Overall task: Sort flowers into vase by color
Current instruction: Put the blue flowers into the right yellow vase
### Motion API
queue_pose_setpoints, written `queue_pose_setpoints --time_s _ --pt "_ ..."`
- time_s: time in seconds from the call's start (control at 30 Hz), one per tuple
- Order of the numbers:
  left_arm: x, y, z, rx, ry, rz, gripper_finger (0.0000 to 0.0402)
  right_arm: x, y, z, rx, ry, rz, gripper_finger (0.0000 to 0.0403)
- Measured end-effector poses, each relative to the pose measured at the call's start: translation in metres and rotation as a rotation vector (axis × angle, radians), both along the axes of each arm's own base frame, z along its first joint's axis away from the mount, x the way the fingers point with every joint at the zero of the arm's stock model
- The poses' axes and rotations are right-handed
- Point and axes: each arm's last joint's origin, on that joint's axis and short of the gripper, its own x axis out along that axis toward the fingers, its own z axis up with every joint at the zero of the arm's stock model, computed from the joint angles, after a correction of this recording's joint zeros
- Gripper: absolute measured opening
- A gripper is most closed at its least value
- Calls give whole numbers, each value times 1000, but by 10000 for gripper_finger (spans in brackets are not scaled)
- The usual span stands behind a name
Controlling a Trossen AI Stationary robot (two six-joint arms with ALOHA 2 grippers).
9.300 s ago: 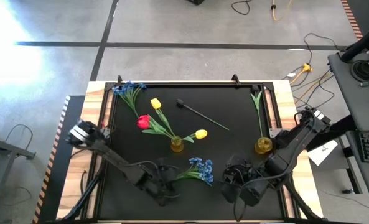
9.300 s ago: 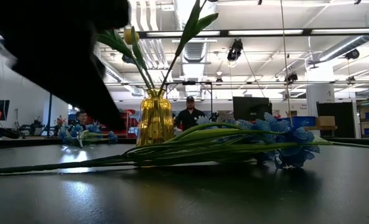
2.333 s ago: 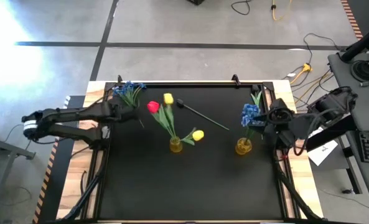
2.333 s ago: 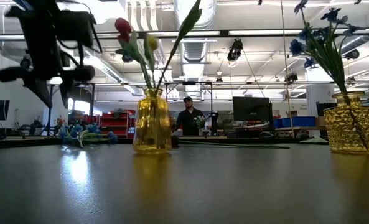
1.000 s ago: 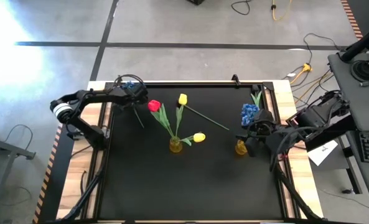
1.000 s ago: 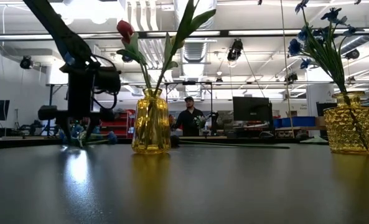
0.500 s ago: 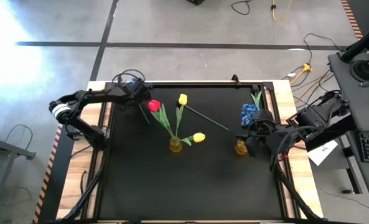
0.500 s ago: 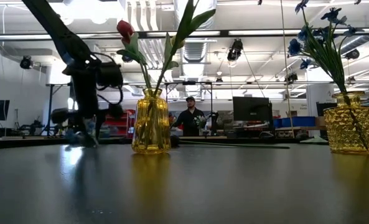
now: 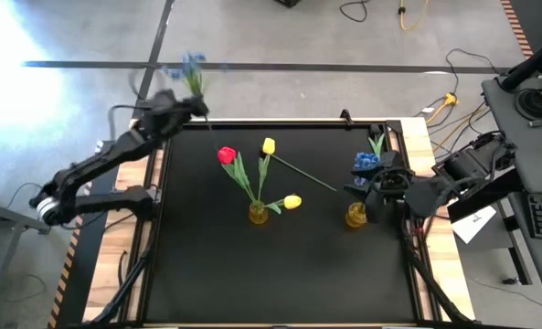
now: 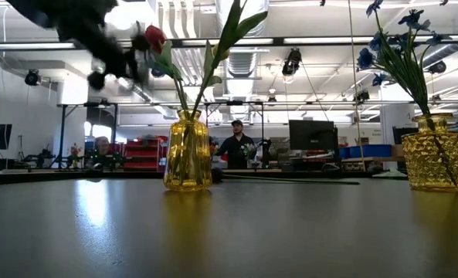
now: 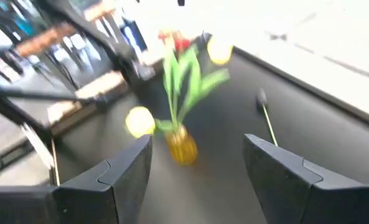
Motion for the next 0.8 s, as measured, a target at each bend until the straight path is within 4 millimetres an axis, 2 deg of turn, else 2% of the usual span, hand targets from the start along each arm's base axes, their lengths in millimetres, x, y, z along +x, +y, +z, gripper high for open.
queue_pose_setpoints --time_s 0.17,0.3,0.4,0.53,0.7,0.8 --pt "-16 -32 72 404 -177 -226 0 23 5 15 -120 -146 29 240" --pt "-19 -59 110 598 -253 -416 0 53 7 24 -197 -240 86 240" --pt "-11 -75 129 668 -268 -534 0 78 3 26 -217 -312 154 240" --pt "11 -94 145 724 -262 -679 0 107 -7 23 -281 -355 179 240" --pt "39 -116 168 769 -306 -816 0 125 -21 20 -320 -368 129 240" --pt "60 -126 175 775 -305 -877 0 134 -25 20 -321 -364 111 240"
